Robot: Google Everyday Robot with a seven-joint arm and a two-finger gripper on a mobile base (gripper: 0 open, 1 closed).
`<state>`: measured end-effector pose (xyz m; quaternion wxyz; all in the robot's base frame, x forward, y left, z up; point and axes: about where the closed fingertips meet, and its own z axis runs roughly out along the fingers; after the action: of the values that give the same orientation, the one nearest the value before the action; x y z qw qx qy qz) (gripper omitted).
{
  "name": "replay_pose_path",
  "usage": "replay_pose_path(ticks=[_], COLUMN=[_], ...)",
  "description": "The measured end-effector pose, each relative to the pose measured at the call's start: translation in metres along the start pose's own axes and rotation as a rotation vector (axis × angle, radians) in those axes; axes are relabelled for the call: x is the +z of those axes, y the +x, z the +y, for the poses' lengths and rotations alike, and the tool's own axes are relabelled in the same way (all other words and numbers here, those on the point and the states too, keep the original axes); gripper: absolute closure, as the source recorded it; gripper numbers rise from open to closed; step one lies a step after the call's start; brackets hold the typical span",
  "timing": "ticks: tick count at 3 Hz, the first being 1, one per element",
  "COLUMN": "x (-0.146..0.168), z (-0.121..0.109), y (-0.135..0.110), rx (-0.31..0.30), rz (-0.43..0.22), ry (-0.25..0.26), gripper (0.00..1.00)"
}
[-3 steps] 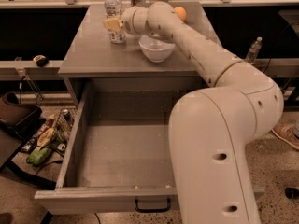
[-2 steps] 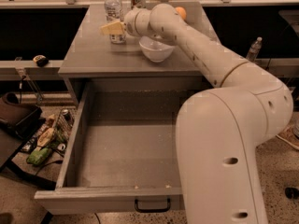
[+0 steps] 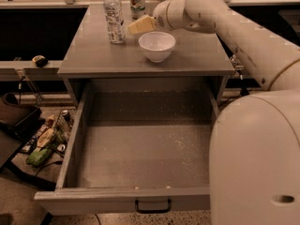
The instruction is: Pick blue plastic bottle from top drawer and place on counter
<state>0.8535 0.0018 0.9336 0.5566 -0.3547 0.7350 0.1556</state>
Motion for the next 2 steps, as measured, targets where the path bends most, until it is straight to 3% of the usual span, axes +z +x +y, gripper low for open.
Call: replay_pose_path(ticks=[1,2], x=[-0.086,-0.18], z=[-0.03,-0.038], y=[0.023,0.058], rx=[-0.003,0.023], rz=[0.142,0.274], ry=[0.015,0.028], gripper=[0.0,0.0])
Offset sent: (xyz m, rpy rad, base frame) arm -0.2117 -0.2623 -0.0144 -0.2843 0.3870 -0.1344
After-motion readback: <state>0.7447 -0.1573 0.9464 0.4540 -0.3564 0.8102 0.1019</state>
